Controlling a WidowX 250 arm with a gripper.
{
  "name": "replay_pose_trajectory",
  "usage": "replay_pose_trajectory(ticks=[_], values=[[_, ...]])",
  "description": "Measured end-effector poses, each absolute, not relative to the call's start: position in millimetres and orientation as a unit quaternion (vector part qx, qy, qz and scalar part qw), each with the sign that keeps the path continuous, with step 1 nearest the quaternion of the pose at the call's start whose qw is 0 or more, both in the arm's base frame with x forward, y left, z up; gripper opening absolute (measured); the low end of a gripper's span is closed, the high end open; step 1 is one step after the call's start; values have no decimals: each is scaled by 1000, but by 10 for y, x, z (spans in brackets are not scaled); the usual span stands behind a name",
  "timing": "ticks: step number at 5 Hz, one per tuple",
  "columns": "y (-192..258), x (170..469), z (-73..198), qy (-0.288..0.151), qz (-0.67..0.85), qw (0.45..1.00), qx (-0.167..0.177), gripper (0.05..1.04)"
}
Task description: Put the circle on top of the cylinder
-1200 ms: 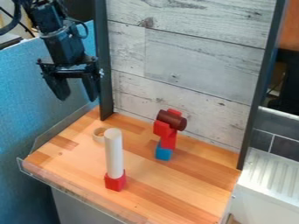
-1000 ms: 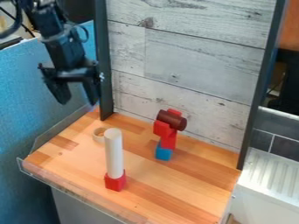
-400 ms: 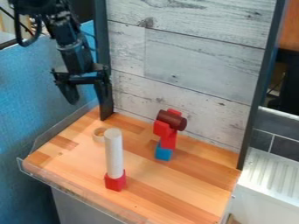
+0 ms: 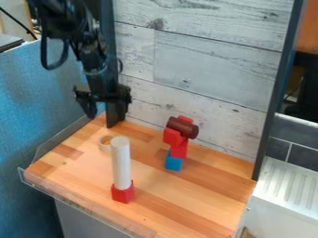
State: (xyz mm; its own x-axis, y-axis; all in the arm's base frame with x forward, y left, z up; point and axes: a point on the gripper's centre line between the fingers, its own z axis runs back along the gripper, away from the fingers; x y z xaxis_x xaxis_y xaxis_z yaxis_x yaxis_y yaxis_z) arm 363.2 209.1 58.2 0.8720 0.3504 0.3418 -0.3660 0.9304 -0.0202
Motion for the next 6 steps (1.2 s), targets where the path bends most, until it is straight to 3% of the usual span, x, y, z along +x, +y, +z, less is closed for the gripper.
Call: replay_pose_trajectory(ticks=[1, 4, 6], values=[[2167, 3703, 414, -207, 202, 957, 29, 1001], [2394, 3728, -36, -188, 232, 952, 71, 1001], [2432, 3744, -171, -190, 236, 950, 83, 1001]])
